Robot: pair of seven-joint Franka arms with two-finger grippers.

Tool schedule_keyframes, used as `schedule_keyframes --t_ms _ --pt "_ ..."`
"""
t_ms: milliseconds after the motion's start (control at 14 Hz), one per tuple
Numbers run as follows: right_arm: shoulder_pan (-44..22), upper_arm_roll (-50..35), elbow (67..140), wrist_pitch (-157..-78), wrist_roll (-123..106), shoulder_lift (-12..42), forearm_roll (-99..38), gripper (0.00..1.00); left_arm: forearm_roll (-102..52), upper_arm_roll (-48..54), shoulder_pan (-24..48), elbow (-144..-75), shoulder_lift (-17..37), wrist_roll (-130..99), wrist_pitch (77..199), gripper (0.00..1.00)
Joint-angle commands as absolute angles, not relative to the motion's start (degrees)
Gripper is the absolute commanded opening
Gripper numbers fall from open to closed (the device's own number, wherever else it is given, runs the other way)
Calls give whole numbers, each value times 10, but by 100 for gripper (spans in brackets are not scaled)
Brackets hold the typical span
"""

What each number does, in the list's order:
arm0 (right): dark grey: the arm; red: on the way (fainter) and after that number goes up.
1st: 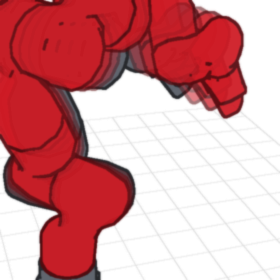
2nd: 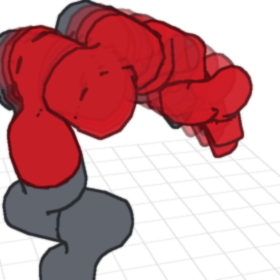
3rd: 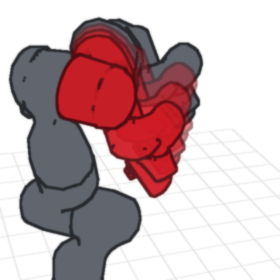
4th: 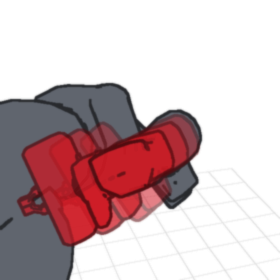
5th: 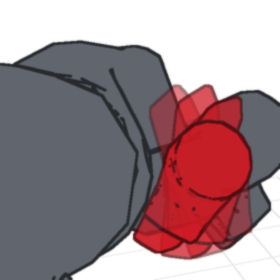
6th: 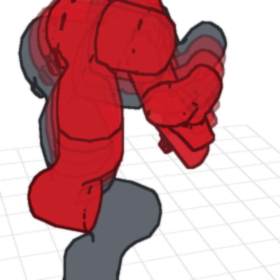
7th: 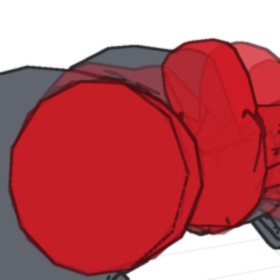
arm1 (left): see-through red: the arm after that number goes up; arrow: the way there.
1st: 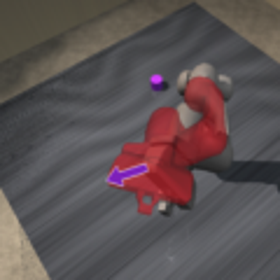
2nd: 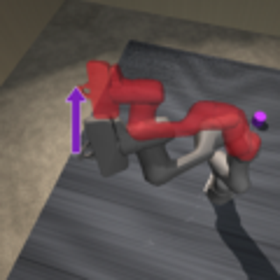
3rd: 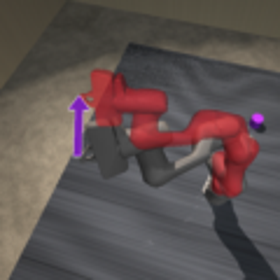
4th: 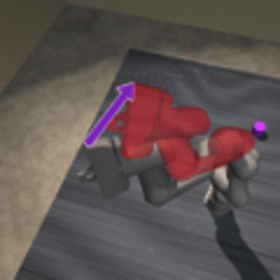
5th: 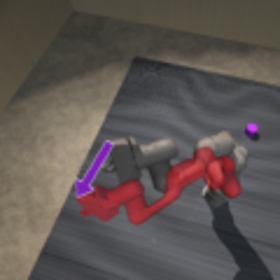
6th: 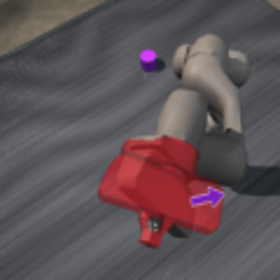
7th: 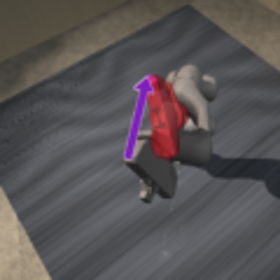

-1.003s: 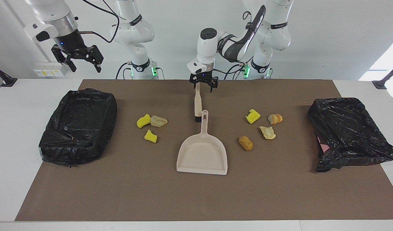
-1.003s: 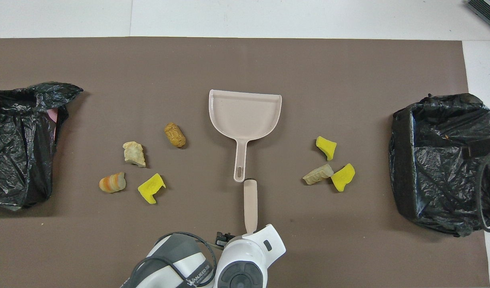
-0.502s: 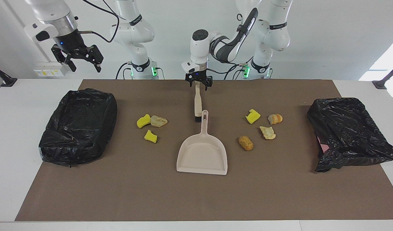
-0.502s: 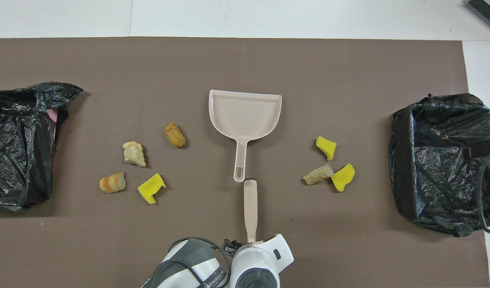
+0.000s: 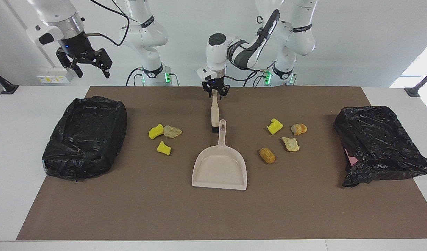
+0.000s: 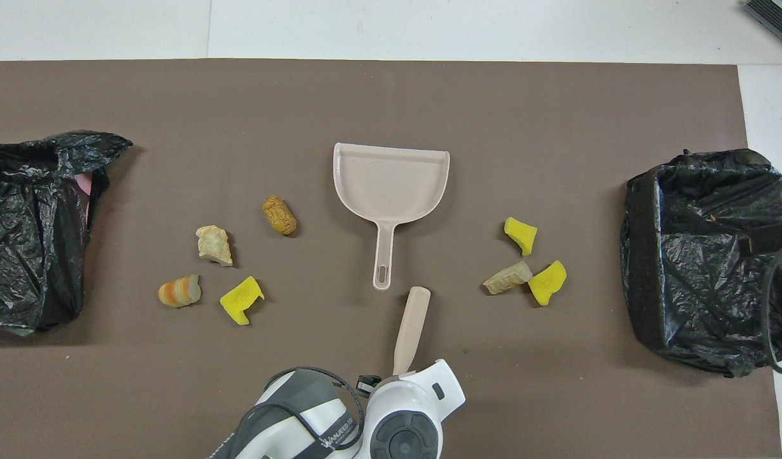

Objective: Sweep and dump trash in bin
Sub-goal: 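Reach the left gripper to the beige brush handle and grasp it, then lift the brush with the left gripper while the right gripper grasps the dustpan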

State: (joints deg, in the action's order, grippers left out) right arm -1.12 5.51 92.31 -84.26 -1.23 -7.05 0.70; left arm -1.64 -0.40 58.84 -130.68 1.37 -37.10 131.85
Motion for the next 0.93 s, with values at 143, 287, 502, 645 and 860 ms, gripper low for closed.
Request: schedule_keyframes --t_ms 143,287,502,645,860 --pt "-8 57 938 -840 -17 -84 0 100 -9 -6 563 -1289 -30 -376 1195 0" --pt "-9 56 938 -843 -16 -84 0 100 -5 -7 545 -1287 -45 -381 1132 0" --pt "-18 50 942 -844 -4 -79 2 100 -1 -7 494 -1285 -71 -381 1075 0" --pt "-33 40 941 -865 39 -63 0 100 6 -7 450 -1275 -85 -382 1043 0" --pt "-98 38 949 -937 114 -23 -8 100 7 -6 384 -1270 -129 -414 961 0"
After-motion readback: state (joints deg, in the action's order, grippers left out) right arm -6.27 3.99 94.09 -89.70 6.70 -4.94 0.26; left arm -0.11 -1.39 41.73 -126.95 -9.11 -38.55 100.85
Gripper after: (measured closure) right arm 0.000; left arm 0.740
